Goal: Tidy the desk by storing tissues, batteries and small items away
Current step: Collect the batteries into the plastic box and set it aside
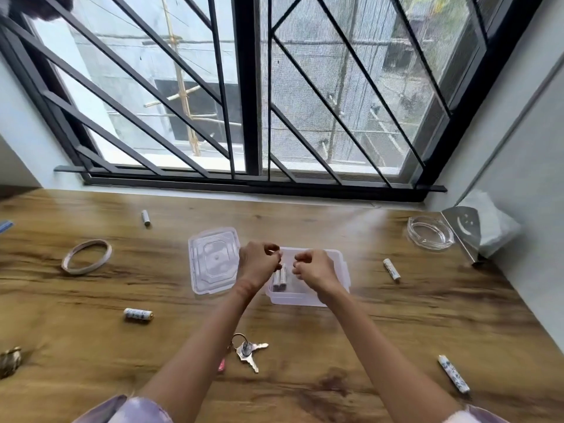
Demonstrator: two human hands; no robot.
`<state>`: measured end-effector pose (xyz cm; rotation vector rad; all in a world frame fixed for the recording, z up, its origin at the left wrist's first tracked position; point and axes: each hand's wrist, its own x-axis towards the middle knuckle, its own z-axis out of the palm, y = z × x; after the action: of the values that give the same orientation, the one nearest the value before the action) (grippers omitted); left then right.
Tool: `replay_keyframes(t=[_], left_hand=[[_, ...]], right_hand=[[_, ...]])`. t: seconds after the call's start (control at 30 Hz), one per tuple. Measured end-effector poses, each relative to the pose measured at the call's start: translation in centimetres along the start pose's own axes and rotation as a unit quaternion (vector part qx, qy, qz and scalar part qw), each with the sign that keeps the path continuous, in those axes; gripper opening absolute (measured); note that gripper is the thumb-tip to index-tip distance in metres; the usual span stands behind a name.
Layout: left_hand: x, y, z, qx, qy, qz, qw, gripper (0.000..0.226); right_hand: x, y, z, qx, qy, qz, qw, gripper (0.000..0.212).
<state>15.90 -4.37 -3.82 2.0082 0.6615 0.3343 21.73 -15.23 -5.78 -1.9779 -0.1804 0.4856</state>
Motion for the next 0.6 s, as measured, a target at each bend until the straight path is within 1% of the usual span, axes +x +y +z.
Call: replay_keyframes(t=[0.07,0.17,0.23,0.3,0.37,0.43,0.5,0.53,0.6], left_hand=[[-0.4,0.2,0.0,0.032,0.002,0.036,0.999,0.024],[-1.7,0.0,0.4,0.074,0.024,0.094,0.993,0.023],[-2.5,-0.5,0.9,0.091,0.040,0.140,0.985,0.024],[-3.0,-1.3,1.4,0.125,0.048,0.187,0.973,0.029],[-3.2,-1.9,2.0,0.152,0.032,0.190,0.969,0.042],[-3.3,-2.6,2.4,0.167,0.003,0.154,0.974,0.062],[-3.5,-3.2,2.6,0.153,-0.025,0.102,0.983,0.077],[-3.6,-3.4,2.6,0.142,-0.040,0.086,0.985,0.082],[-4.0,-3.7,2.6,0.124,-0.069,0.077,0.987,0.089]], right_hand=[[-0.8,-0.4,-1.2,-0.007,0.051,-0.066,0.997,0.018],[-1.9,-0.6,-4.2,-0.063,0.155,-0.167,0.972,0.018],[-1.6,0.6,-6.4,-0.091,0.227,-0.182,0.952,0.019],[-0.8,2.5,-8.5,-0.143,0.268,-0.146,0.942,0.021],[0.1,4.6,-10.4,-0.206,0.247,-0.082,0.943,0.026],[0.6,6.3,-11.4,-0.261,0.196,-0.036,0.945,0.032],[0.7,7.6,-11.8,-0.334,0.163,-0.021,0.928,0.037],[0.7,8.2,-11.9,-0.364,0.163,-0.021,0.917,0.037],[0.3,8.8,-12.0,-0.381,0.186,-0.037,0.905,0.031]])
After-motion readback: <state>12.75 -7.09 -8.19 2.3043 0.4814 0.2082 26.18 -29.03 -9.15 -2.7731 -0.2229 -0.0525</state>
